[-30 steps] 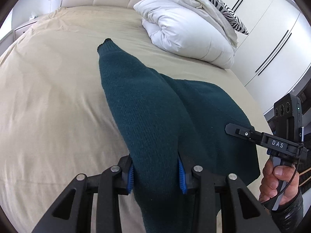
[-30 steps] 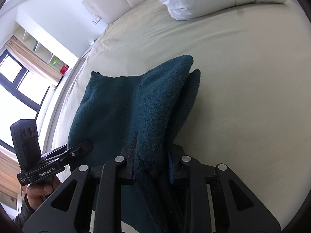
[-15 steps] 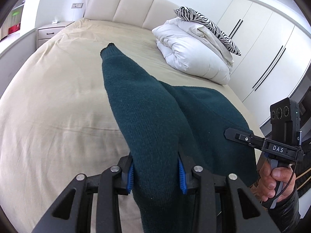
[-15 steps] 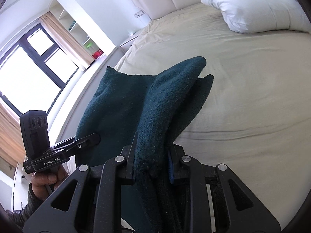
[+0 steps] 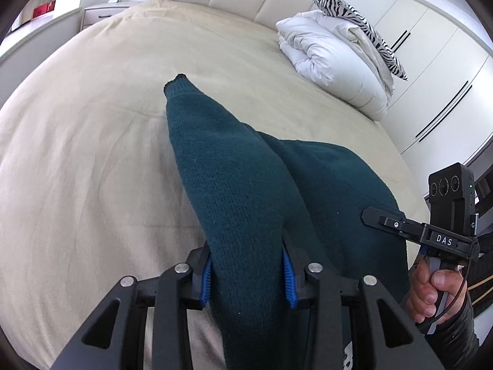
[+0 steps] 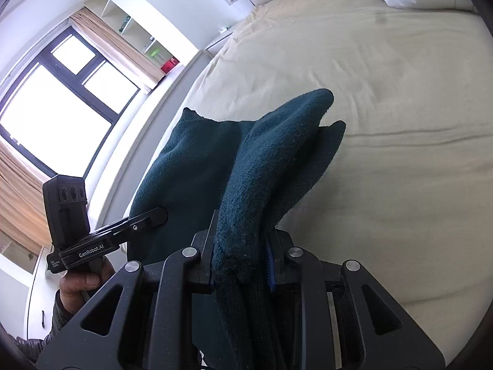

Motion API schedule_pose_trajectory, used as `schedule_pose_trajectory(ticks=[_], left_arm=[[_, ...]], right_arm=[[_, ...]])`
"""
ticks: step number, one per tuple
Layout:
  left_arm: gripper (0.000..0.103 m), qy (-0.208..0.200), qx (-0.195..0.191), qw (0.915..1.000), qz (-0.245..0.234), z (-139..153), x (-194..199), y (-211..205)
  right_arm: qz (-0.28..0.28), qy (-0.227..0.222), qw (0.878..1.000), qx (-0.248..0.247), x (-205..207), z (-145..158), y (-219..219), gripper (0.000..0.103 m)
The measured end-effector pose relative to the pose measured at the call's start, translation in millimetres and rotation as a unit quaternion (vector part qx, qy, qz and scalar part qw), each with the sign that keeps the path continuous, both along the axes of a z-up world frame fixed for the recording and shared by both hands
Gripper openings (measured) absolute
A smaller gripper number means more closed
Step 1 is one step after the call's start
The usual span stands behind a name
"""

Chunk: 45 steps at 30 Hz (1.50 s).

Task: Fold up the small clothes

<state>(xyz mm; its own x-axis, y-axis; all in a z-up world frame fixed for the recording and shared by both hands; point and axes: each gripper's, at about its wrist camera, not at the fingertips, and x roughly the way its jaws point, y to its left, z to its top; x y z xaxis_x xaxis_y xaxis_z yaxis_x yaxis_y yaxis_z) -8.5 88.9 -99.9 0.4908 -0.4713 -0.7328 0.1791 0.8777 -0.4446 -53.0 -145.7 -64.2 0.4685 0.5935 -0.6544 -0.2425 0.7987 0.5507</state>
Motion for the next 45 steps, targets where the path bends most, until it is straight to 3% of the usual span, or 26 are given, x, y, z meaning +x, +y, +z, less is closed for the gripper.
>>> schedule_pose_trajectory(ticks=[5, 8, 11, 16, 19, 22, 26, 30, 33, 37, 41, 45], left_arm=[[0.046, -0.004, -0.050, 0.9987, 0.003, -29, -3, 13], [0.051, -0.005, -0.067, 0.9977, 0.002, -41, -3, 16], [0.053, -0.008, -0.088, 0.9961, 0.004, -46, -2, 17], [0.052, -0.007, -0.072, 0.9972, 0.016, -37, -4, 14], [0.052, -0.020, -0.041, 0.9985, 0.030, -21, -10, 10], [0.050, -0.045, -0.005, 0.9977, 0.049, 1, -18, 11], [0.050, -0.094, 0.001, 0.9945, 0.046, 35, -30, 9], [0.050, -0.091, 0.006, 0.9959, 0.002, 30, -28, -18], [0.050, -0.068, 0.026, 0.9973, -0.013, 5, -24, -36], [0.048, -0.100, 0.075, 0.9916, -0.034, -5, -30, -48], [0.048, -0.106, 0.059, 0.9922, -0.028, -8, -36, -44], [0.049, -0.118, 0.084, 0.9894, -0.012, 6, -46, -42]], right_arm=[[-0.021, 0.042, 0.999, 0.008, 17, -57, -14, 0.022], [-0.026, 0.075, 0.995, 0.067, 26, -91, -39, 0.025], [-0.025, 0.068, 0.991, 0.114, 23, -109, -49, 0.026], [-0.020, 0.060, 0.991, 0.116, 16, -111, -50, 0.027], [-0.026, 0.054, 0.995, 0.085, 17, -97, -55, 0.035], [-0.045, 0.042, 0.997, 0.053, 7, -82, -70, 0.040], [-0.066, 0.012, 0.998, 0.015, -7, -49, -84, 0.040], [-0.015, -0.022, 0.998, 0.061, -11, -21, -67, 0.040], [0.025, -0.007, 0.995, 0.096, -7, -32, -48, 0.040], [0.019, 0.063, 0.994, 0.091, -3, -86, -43, 0.037], [0.023, 0.049, 0.989, 0.137, -18, -104, -63, 0.037], [0.017, 0.043, 0.992, 0.119, -28, -92, -75, 0.038]])
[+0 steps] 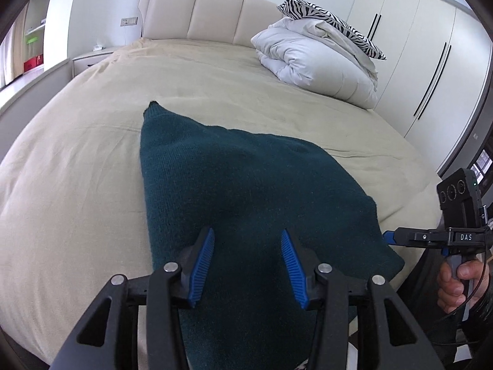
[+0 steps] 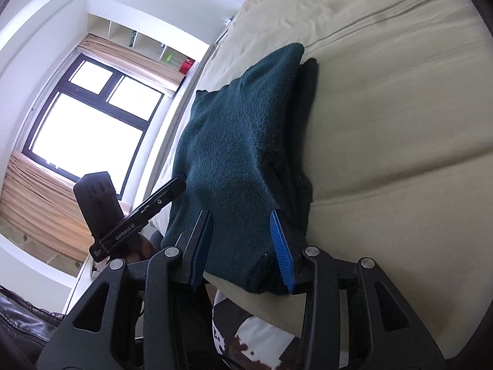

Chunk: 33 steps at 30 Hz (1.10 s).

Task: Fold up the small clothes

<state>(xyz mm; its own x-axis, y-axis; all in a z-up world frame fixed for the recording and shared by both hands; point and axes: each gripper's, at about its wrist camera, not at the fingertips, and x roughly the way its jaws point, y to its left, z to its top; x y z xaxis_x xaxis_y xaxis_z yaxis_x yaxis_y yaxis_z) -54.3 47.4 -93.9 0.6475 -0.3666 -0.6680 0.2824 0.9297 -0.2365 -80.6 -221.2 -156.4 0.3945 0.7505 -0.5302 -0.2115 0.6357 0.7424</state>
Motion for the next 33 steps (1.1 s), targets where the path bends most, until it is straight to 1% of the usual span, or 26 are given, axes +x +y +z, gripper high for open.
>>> schedule_pose_trajectory(ticks=[2, 4, 5, 6, 7, 8, 9, 10, 11, 12, 13, 14, 17, 18, 19, 20, 21, 22, 23, 25, 27, 29, 30, 31, 32, 33], left_arm=[[0.057, -0.024, 0.030, 0.9990, 0.022, 11, -8, -1], [0.080, -0.064, 0.062, 0.9951, 0.043, 26, -18, -3], [0.086, -0.087, 0.076, 0.9920, 0.052, 35, -23, -5], [0.096, -0.115, 0.092, 0.9872, 0.063, 45, -29, -8], [0.103, -0.140, 0.107, 0.9816, 0.074, 54, -35, -11], [0.103, -0.165, 0.122, 0.9751, 0.084, 62, -41, -15], [0.103, -0.183, 0.133, 0.9700, 0.089, 70, -46, -18], [0.103, -0.194, 0.140, 0.9666, 0.093, 76, -49, -21], [0.103, -0.201, 0.143, 0.9640, 0.100, 82, -52, -22], [0.103, -0.207, 0.147, 0.9611, 0.110, 88, -54, -22], [0.103, -0.213, 0.149, 0.9579, 0.122, 94, -57, -22], [0.103, -0.219, 0.150, 0.9547, 0.135, 101, -59, -22], [0.103, -0.210, 0.143, 0.9526, 0.167, 118, -63, -15], [0.103, -0.203, 0.142, 0.9516, 0.182, 123, -64, -13], [0.103, -0.205, 0.137, 0.9510, 0.187, 128, -63, -10], [0.103, -0.203, 0.132, 0.9516, 0.190, 130, -63, -8], [0.103, -0.194, 0.127, 0.9523, 0.198, 131, -60, -6], [0.103, -0.182, 0.120, 0.9547, 0.203, 129, -57, -3], [0.103, -0.165, 0.112, 0.9592, 0.200, 125, -52, -1], [0.103, -0.122, 0.101, 0.9686, 0.191, 111, -43, 1], [0.103, -0.079, 0.099, 0.9728, 0.194, 94, -34, 3], [0.103, -0.039, 0.107, 0.9744, 0.194, 75, -26, 0], [0.103, -0.027, 0.108, 0.9752, 0.191, 66, -23, -2], [0.103, -0.013, 0.111, 0.9758, 0.188, 57, -21, -4], [0.103, -0.001, 0.113, 0.9762, 0.185, 50, -20, -6], [0.103, 0.008, 0.115, 0.9768, 0.180, 43, -19, -9]], right_arm=[[-0.024, -0.005, 0.999, -0.045, -6, 9, -8, 0.040], [-0.053, -0.013, 0.995, -0.086, -9, 19, -20, 0.040], [-0.069, -0.025, 0.992, -0.099, -12, 26, -25, 0.040], [-0.080, -0.037, 0.990, -0.107, -13, 35, -28, 0.040], [-0.090, -0.051, 0.988, -0.117, -15, 46, -30, 0.040], [-0.100, -0.069, 0.983, -0.135, -16, 57, -29, 0.043], [-0.112, -0.093, 0.976, -0.162, -18, 70, -23, 0.046], [-0.121, -0.116, 0.968, -0.185, -20, 82, -19, 0.047], [-0.126, -0.140, 0.961, -0.204, -23, 95, -12, 0.053], [-0.130, -0.167, 0.952, -0.221, -26, 108, -5, 0.065], [-0.138, -0.189, 0.944, -0.232, -29, 119, 1, 0.073], [-0.149, -0.210, 0.936, -0.238, -31, 130, 6, 0.084], [-0.195, -0.284, 0.908, -0.239, -45, 161, 18, 0.103], [-0.221, -0.305, 0.894, -0.244, -50, 172, 21, 0.103], [-0.239, -0.317, 0.882, -0.254, -51, 181, 26, 0.103], [-0.249, -0.325, 0.873, -0.265, -53, 190, 28, 0.103], [-0.250, -0.333, 0.867, -0.273, -53, 199, 31, 0.103], [-0.243, -0.336, 0.867, -0.276, -51, 205, 34, 0.103], [-0.234, -0.334, 0.871, -0.275, -48, 211, 35, 0.103], [-0.221, -0.326, 0.883, -0.254, -42, 219, 38, 0.103], [-0.214, -0.309, 0.896, -0.237, -32, 222, 44, 0.103], [-0.197, -0.279, 0.908, -0.243, -21, 216, 51, 0.103], [-0.183, -0.253, 0.916, -0.253, -14, 208, 55, 0.103], [-0.174, -0.231, 0.921, -0.262, -11, 200, 58, 0.103], [-0.173, -0.209, 0.923, -0.274, -5, 190, 61, 0.103], [-0.178, -0.188, 0.921, -0.292, 2, 179, 62, 0.103]])
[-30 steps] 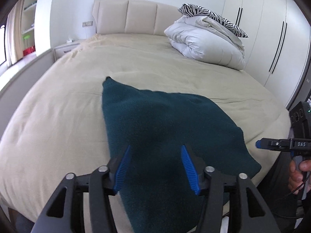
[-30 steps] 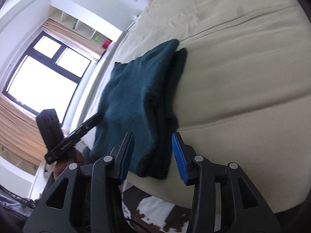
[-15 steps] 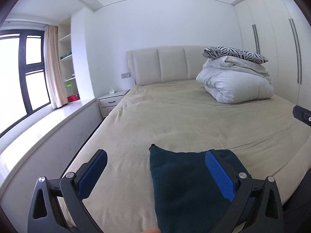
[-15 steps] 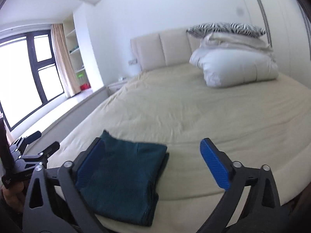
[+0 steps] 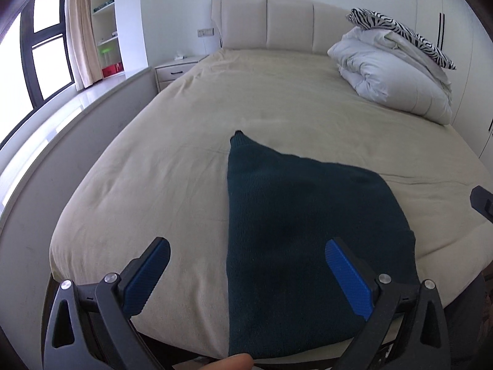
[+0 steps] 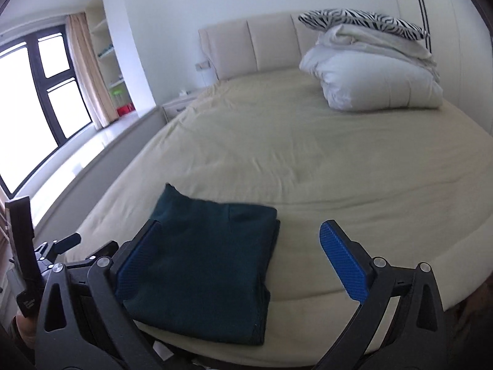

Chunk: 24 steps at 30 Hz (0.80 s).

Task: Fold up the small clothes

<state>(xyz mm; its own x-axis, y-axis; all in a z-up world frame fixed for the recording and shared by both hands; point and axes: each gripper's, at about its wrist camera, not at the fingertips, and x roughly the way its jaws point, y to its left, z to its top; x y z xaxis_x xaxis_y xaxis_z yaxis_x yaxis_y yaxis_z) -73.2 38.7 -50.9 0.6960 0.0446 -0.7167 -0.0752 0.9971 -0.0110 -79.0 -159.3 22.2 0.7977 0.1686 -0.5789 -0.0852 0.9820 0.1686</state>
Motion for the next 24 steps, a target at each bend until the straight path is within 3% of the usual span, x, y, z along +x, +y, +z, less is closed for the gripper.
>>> schedule_pose_trajectory(ticks=[5, 10, 17, 24], left_arm=[[0.103, 0.027, -0.002, 0.9996, -0.004, -21, 2, -2], [0.103, 0.042, -0.005, 0.9991, 0.009, -34, 7, 6], [0.103, 0.053, 0.000, 0.9985, 0.015, -46, 10, 12], [0.103, 0.055, -0.001, 0.9984, 0.014, -46, 12, 12]], right_arm=[[-0.054, 0.063, 0.995, -0.058, 15, -51, -5, 0.103], [-0.058, 0.105, 0.991, -0.052, 11, -84, -8, 0.103], [-0.040, 0.125, 0.989, -0.074, 16, -109, 6, 0.103], [-0.035, 0.134, 0.987, -0.078, 16, -115, 9, 0.103]])
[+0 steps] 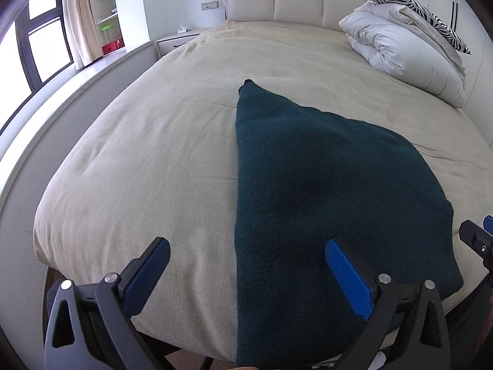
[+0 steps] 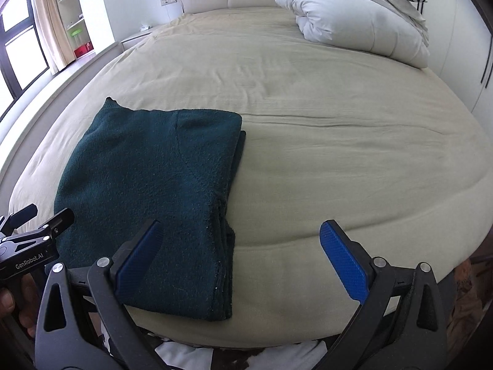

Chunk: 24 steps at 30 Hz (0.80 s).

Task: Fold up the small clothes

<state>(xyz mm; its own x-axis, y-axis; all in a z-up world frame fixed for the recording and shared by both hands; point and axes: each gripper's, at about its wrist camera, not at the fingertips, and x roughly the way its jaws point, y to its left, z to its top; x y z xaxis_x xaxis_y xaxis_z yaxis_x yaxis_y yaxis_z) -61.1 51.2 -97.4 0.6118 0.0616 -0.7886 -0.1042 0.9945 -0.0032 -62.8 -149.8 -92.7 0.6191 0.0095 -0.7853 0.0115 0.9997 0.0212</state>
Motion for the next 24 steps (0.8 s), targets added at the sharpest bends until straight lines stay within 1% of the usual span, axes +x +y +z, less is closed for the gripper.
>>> schedule_pose_trajectory(ticks=[24], left_arm=[[0.103, 0.000, 0.000, 1.0000, 0.000, 0.3, -0.7, 0.6]], right_arm=[[0.002, 0.010, 1.000, 0.007, -3.9, -0.4, 4.6, 0.103]])
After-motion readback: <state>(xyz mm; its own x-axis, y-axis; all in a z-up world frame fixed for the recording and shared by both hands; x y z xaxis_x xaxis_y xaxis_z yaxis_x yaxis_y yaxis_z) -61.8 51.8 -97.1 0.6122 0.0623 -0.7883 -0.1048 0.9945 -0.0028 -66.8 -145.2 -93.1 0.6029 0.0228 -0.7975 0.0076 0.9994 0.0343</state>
